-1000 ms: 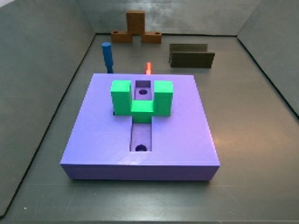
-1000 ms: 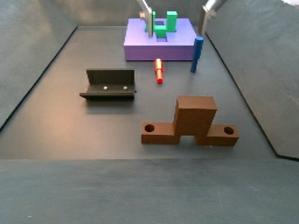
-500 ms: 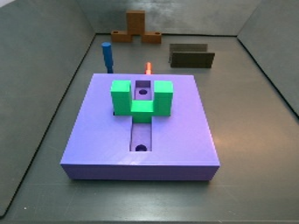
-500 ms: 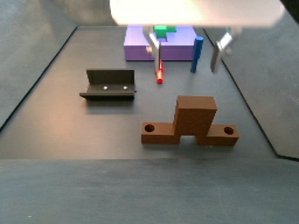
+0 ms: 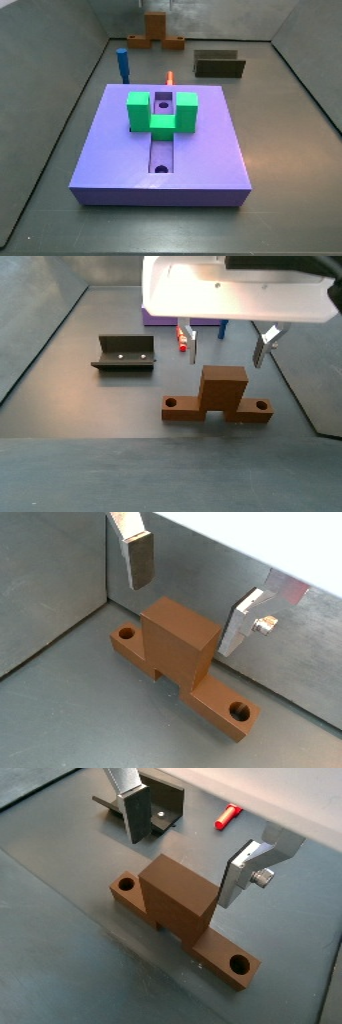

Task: Pick up the brown object. Move up. Move to above the board. Insert the brown object.
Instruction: Pick up the brown object.

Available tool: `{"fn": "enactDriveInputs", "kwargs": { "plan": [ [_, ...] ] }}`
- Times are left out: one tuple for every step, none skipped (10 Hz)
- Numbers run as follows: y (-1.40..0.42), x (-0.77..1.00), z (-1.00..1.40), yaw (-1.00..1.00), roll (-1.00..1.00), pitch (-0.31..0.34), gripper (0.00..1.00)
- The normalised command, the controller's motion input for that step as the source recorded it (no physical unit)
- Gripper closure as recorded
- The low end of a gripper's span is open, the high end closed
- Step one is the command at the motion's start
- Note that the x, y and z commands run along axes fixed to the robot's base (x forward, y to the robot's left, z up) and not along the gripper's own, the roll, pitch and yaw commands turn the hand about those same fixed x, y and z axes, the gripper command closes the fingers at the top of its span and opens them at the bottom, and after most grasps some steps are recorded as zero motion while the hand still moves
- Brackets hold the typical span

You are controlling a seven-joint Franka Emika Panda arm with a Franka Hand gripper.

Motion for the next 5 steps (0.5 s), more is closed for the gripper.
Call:
{"fn": "enactDriveInputs", "kwargs": {
  "plan": [
    [0.13,0.03,-0.25,0.0,-0.15,-0.034,0.0],
    [0.05,0.04,-0.27,0.01,-0.19,-0.047,0.0],
    [0.0,0.0,-0.29,0.03,-0.19,-0.067,0.0],
    [0.0,0.0,-0.28,0.05,-0.2,-0.07,0.0],
    [0.0,0.03,-0.29,0.1,-0.17,-0.066,0.0]
  ]
}}
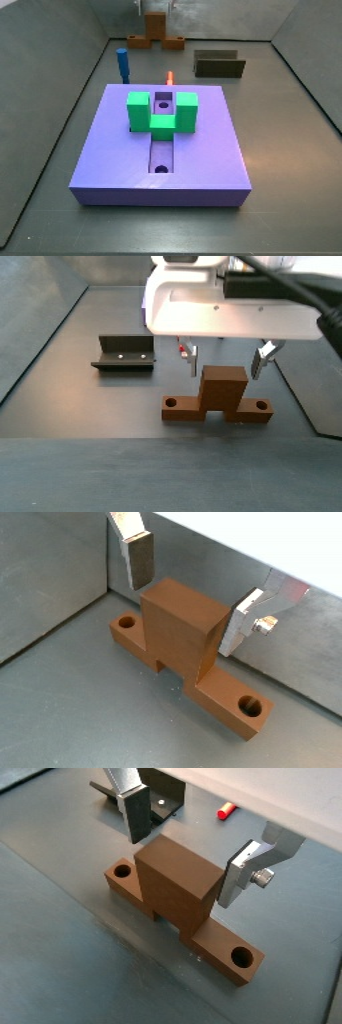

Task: Pick up the brown object. Move up. Move to above the board. Insert the brown object.
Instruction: Pick up the brown object.

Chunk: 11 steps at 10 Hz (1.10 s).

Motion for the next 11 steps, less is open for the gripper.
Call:
{"fn": "enactDriveInputs", "kwargs": {
  "plan": [
    [0.02,0.03,-0.29,0.14,-0.15,-0.066,0.0],
    [0.1,0.05,-0.25,0.15,-0.2,-0.047,0.0],
    [0.15,0.0,-0.25,0.12,-0.18,-0.047,0.0],
    [0.15,0.02,-0.25,0.1,-0.11,-0.027,0.0],
    [0.13,0.0,-0.25,0.04,-0.08,-0.034,0.0],
    [0.0,0.0,-0.2,0.0,-0.05,-0.03,0.0],
    [0.0,0.0,-0.21,0.0,-0.01,-0.019,0.0],
    [0.0,0.0,-0.2,0.0,-0.01,-0.02,0.0],
    [-0.01,0.05,-0.09,0.0,0.0,0.0,0.0],
    [0.0,0.03,-0.09,0.0,0.0,0.0,0.0],
    [0.01,0.01,-0.03,0.0,0.0,0.0,0.0]
  ]
}}
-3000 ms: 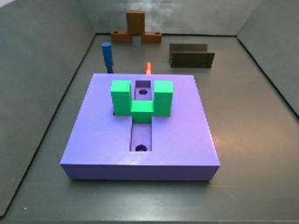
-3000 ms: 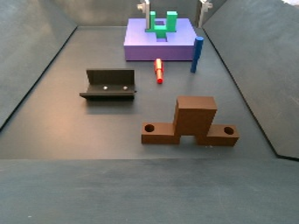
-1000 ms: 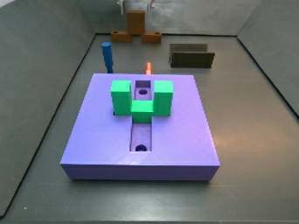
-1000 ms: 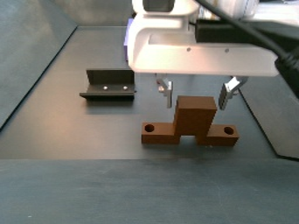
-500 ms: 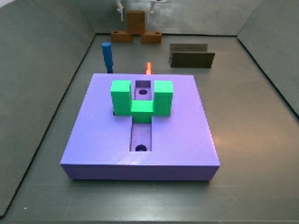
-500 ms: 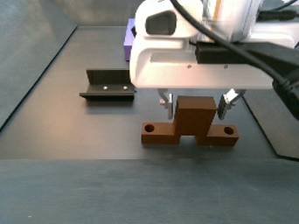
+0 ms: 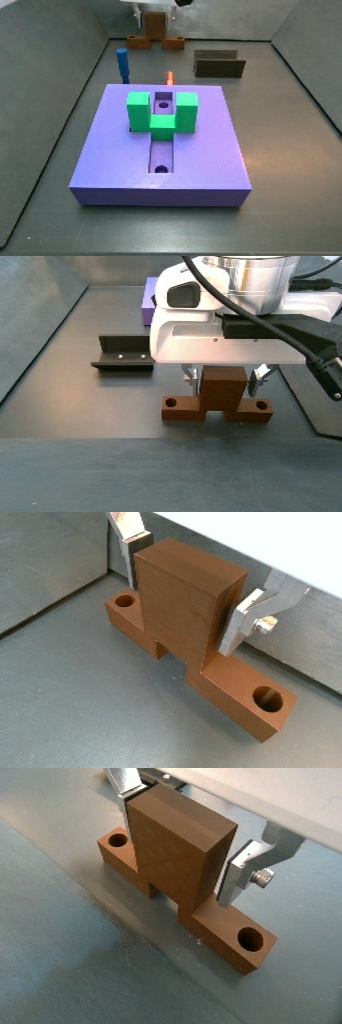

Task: Pick up the brown object. Move up. Move to above the board. Insert the brown object.
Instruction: Pick up the brown object.

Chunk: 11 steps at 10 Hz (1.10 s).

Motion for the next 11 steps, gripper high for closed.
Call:
{"fn": "enactDriveInputs", "kwargs": {
  "plan": [
    [0.0,0.0,0.0,0.0,0.0,0.0,0.0],
    [0.0,0.0,0.0,0.0,0.0,0.0,1.0],
    [0.0,0.0,0.0,0.0,0.0,0.0,1.0],
    [0.0,0.0,0.0,0.0,0.0,0.0,1.0],
    [0.0,0.0,0.0,0.0,0.0,0.0,1.0],
    [0.0,0.0,0.0,0.0,0.0,0.0,1.0],
    [0.0,0.0,0.0,0.0,0.0,0.0,1.0],
    [0.0,0.0,0.0,0.0,0.0,0.0,1.0],
    [0.0,0.0,0.0,0.0,0.0,0.0,1.0],
    [0.0,0.0,0.0,0.0,0.0,0.0,1.0],
    [0.0,0.0,0.0,0.0,0.0,0.0,1.0]
  ]
}}
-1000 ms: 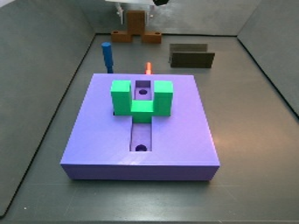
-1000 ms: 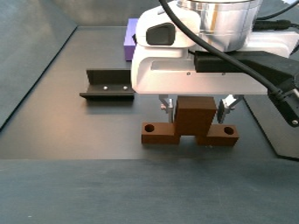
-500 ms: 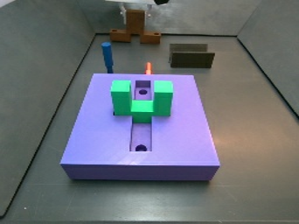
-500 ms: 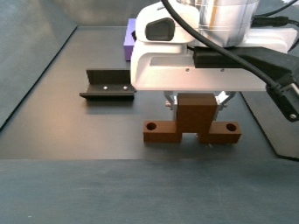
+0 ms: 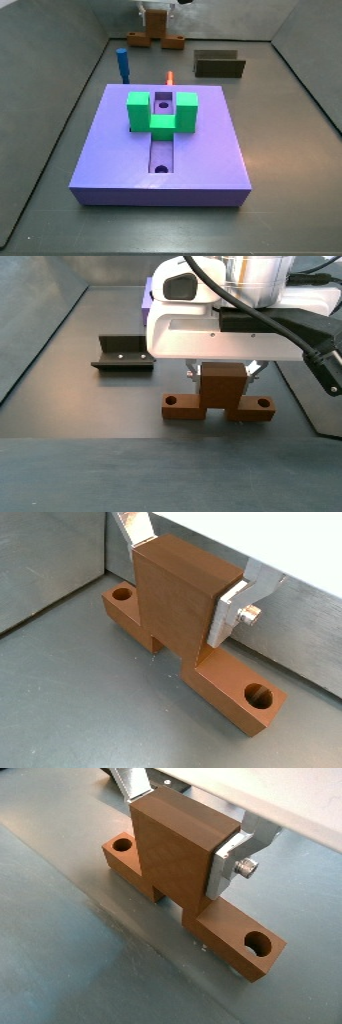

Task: Pick up the brown object. Move up. Move to above the board. Insert the brown object.
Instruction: Pick up the brown object, then move up, then move to above the board.

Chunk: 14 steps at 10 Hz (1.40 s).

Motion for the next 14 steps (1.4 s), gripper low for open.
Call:
{"fn": "enactDriveInputs", "kwargs": {
  "plan": [
    [0.0,0.0,0.0,0.0,0.0,0.0,1.0],
    [0.0,0.0,0.0,0.0,0.0,0.0,1.0],
    [0.0,0.0,0.0,0.0,0.0,0.0,1.0],
    [0.0,0.0,0.0,0.0,0.0,0.0,1.0],
    [0.0,0.0,0.0,0.0,0.0,0.0,1.0],
    [0.0,0.0,0.0,0.0,0.0,0.0,1.0],
    [0.0,0.0,0.83,0.0,0.0,0.0,1.0],
    [-0.04,-0.01,0.82,-0.04,-0.01,0.026,1.0],
    [-0.04,-0.04,0.62,-0.04,0.01,0.067,1.0],
    [-0.01,-0.01,0.24,-0.01,0.06,0.052,1.0],
    [0.0,0.0,1.4,0.0,0.0,0.0,1.0],
    [0.01,-0.01,1.4,0.0,-0.03,-0.002,1.0],
    [0.0,-0.04,1.4,0.01,0.0,0.023,1.0],
    [0.0,0.0,1.4,0.01,0.01,0.016,1.0]
  ]
}}
